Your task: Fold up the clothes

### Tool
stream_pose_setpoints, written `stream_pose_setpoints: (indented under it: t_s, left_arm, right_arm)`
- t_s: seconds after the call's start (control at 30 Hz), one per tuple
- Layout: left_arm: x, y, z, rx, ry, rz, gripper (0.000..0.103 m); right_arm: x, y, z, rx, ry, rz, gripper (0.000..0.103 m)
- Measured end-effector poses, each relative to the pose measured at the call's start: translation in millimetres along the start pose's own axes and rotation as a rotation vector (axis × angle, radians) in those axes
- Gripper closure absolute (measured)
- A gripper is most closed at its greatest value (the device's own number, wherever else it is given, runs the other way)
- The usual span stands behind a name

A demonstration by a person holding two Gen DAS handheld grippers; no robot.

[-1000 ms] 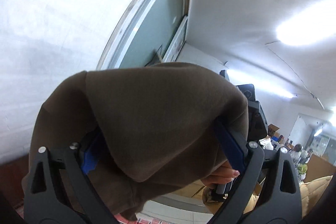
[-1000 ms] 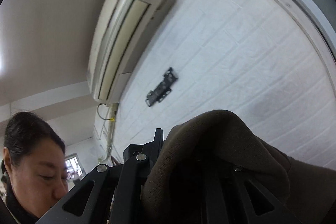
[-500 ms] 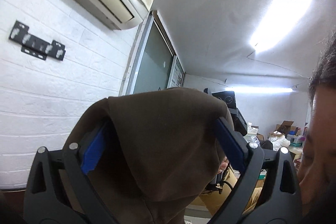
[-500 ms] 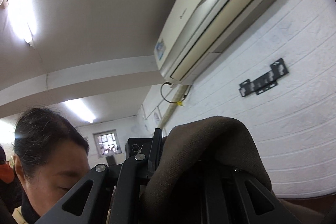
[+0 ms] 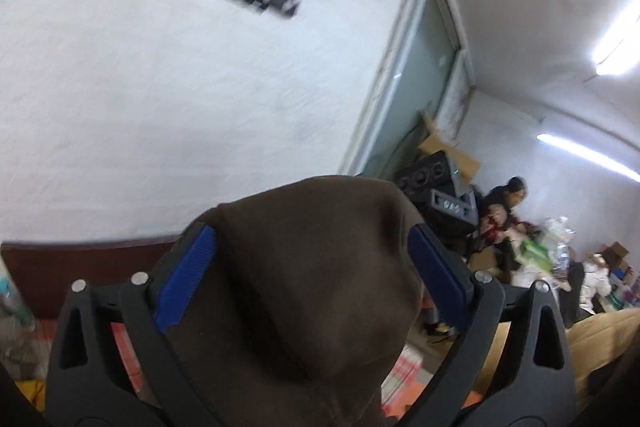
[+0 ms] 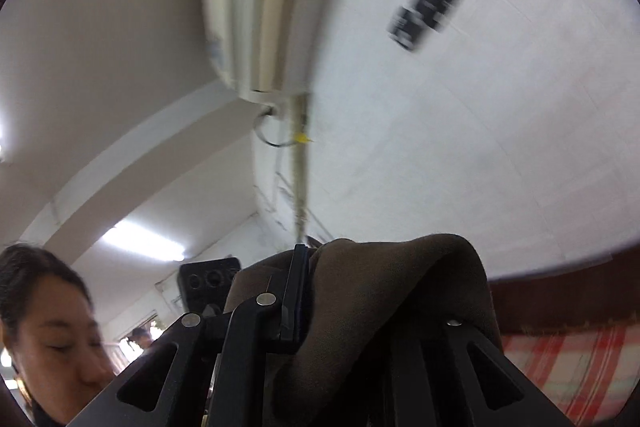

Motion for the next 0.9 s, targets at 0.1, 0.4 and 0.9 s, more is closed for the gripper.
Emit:
stream_pose_setpoints:
  t_s: [0.1, 0.4, 0.9]
  left_arm:
    - [-37, 87, 93, 0.14, 0.17, -0.145, 0.006]
    - [-71, 265, 308, 0.481, 0.438, -0.512, 0.006]
    - [-134, 283, 408, 0.39, 0.683, -0.44, 0.006]
  right_arm:
    - [-12, -127, 43, -0.16, 0.082, 0.199, 0.088]
    - [34, -405, 148, -0.403, 0.27, 0.802, 0.065]
    - [120, -326, 194, -0.221, 0.482, 0.745, 0.03]
Point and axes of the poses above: each gripper's, at about its wrist camera, not at the fingertips, and x roughly against the way its jaws point, y to its left, z to its underside, the point moved 10 cm from there along -x, roughly the way its jaws point, and after that the axes turned 6 degrees about -y, right-handed, at the moved point
